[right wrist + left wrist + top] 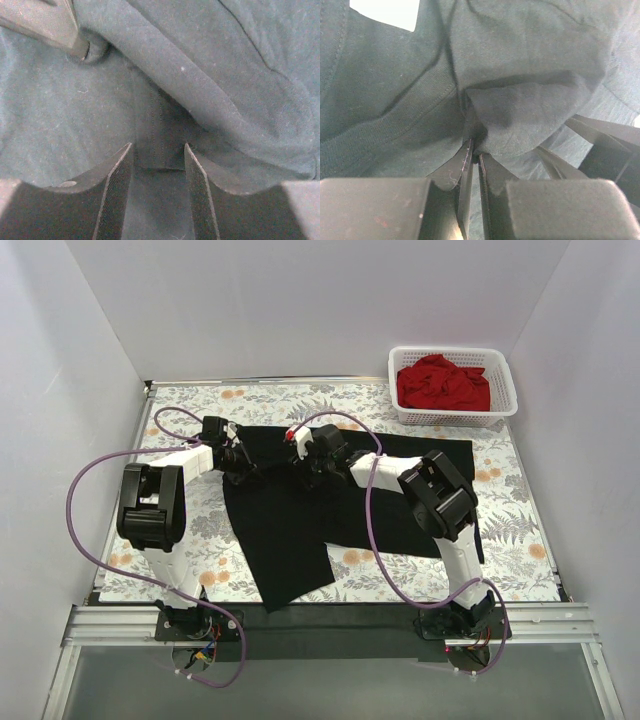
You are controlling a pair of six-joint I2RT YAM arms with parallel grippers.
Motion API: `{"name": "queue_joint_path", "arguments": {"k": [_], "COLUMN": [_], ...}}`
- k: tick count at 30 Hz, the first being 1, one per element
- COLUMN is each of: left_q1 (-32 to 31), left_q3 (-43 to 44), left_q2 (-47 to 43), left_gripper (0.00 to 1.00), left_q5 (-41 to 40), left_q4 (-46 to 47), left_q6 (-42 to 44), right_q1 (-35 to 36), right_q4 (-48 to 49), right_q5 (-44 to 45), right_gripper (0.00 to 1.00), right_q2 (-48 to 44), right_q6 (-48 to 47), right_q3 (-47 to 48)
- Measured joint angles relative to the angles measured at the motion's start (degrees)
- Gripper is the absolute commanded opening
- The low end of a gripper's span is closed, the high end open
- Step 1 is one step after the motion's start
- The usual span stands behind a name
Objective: Fold and stack the t-shirts
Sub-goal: Fold the tshirt
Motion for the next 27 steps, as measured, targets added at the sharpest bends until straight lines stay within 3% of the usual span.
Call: {"name": "queue_joint_path", "arguments": {"k": [5,9,12,27], "left_q1": [0.0,0.0,0.0,0.0], "left_q3": [0.0,0.0,0.0,0.0], "left_q2": [0.7,0.8,0.8,0.8], "left_gripper": [0.11,0.11,0.11,0.12], "left_q5": [0.0,-0.1,-0.2,-0.6], "left_q4": [0.0,0.0,0.0,-0.4], "left_q6": [0.1,0.3,0.3,0.3], "right_q1": [0.8,1.0,1.0,1.1], "right_q4": [-2.4,-3.1,-3.1,-8.0], "right_q5": [2.4,3.5,3.7,4.7], "right_gripper": [0.34,0.10,0.01,0.01], "right_q2": [0.7,0.7,0.7,-3.2], "right_q6": [-1.9,-2.8,-3.3,-6.4], "right_q3": [2.1,2.3,2.3,2.4]}}
